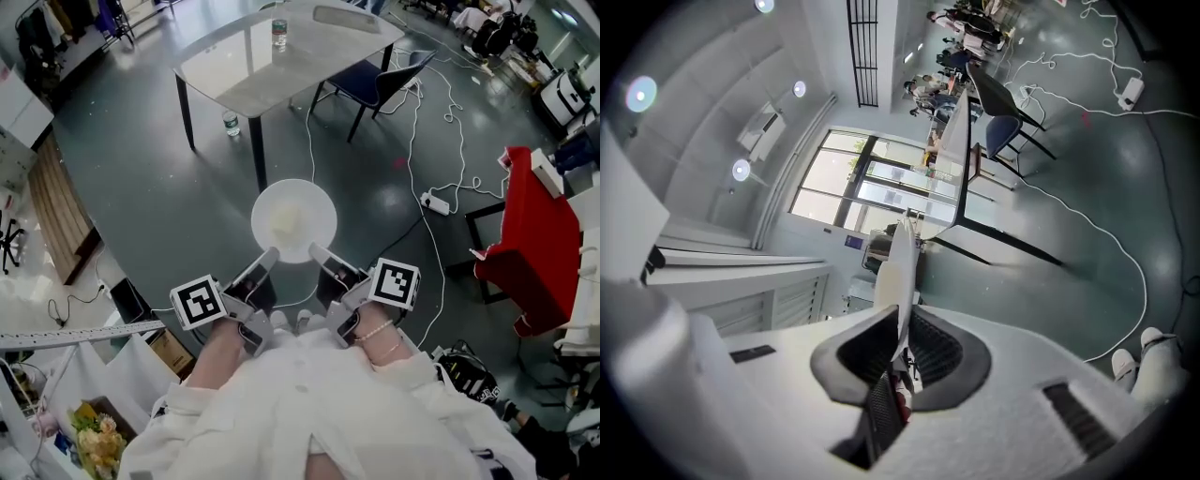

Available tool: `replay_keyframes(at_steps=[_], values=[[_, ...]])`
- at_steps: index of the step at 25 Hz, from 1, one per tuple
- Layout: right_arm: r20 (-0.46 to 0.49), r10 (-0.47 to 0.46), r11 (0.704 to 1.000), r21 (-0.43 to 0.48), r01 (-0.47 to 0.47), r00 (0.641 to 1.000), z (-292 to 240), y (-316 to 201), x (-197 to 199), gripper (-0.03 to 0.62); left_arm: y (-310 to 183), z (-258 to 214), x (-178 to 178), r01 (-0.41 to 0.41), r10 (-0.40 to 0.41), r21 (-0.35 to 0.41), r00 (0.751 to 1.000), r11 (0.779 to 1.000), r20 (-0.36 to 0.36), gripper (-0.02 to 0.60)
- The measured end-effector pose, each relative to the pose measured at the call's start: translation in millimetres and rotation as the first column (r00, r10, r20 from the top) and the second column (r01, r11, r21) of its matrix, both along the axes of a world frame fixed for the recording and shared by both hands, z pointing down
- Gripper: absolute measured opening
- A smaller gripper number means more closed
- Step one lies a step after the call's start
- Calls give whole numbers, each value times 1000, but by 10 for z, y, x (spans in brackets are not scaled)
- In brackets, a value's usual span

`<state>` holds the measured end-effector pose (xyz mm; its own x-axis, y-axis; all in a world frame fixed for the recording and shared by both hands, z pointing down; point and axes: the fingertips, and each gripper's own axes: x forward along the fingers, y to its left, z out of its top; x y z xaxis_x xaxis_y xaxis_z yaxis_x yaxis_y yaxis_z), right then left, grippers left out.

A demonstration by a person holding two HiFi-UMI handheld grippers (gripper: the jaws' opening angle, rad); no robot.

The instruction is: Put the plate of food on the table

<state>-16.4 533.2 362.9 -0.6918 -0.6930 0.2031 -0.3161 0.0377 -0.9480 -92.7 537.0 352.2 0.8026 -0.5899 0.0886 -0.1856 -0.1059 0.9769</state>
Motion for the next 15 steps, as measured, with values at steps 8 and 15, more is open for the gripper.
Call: replay_keyframes(at_steps=[8,15], values=[[35,67,997,-36,-66,997,104,7,-288,14,-41,74,-263,-37,37,-35,999,999,-17,28],[-7,60,998,-33,-60,998,214,-184,-280,14,-237,198,-284,-38,37,-51,999,998,-18,28]])
